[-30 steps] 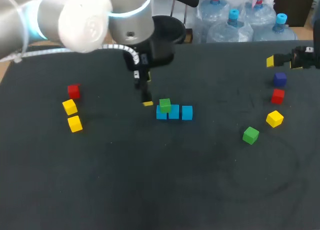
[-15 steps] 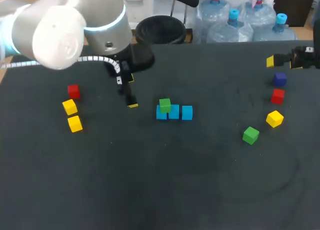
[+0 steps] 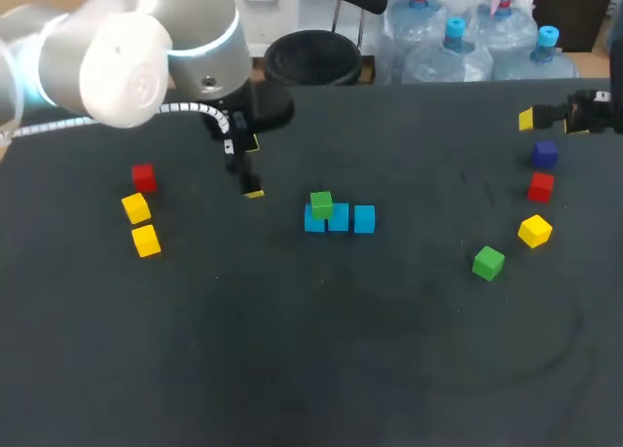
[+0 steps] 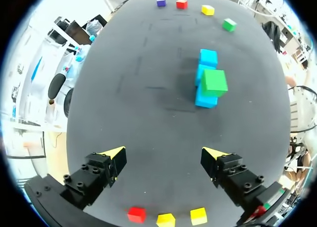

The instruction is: Place the blue cubes, place green cubes on the blue cubes, place the yellow cubes on the green cubes, then place the red cubes on the yellow cubes, and place purple cube on the red cubes.

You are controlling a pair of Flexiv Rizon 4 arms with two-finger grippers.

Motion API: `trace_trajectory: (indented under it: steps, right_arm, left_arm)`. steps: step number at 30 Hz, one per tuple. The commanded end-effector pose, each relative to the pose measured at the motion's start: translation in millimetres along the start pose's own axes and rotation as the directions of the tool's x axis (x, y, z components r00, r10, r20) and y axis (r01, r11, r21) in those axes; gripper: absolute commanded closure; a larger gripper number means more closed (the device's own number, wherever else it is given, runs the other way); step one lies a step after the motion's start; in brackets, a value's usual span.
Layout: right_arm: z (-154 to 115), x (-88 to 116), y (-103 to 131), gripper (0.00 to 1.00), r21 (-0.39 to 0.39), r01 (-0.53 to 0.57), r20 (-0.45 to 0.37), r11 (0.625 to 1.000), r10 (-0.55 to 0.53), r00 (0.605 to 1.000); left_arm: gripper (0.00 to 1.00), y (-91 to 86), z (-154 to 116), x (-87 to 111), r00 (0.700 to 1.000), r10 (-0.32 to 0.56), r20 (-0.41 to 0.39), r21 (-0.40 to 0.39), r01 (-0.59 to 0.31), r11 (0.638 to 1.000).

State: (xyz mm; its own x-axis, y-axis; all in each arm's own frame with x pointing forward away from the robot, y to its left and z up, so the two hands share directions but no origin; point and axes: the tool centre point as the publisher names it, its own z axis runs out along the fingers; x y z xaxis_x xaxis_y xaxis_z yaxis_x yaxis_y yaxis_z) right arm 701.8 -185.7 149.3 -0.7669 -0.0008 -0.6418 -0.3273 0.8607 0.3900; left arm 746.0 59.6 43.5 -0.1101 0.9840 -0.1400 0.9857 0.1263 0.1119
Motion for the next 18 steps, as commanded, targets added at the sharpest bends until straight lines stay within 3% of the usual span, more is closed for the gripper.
trace_trajectory:
  steps: [1, 18]
  right_arm:
    - [-1, 0, 0, 0.0, 0.002, 0.0, 0.0, 1.0, 0.0, 1.0]
    - [-1, 0, 0, 0.0, 0.002, 0.0, 0.0, 1.0, 0.0, 1.0]
  left_arm:
    - [0.0, 8.2, 0, -5.7, 1.0, 0.005, -0.022, 0.013, -0.005, 1.0]
    - [0.0, 6.7, 2, -15.9, 0.997, 0.059, -0.046, 0.001, -0.059, 0.998]
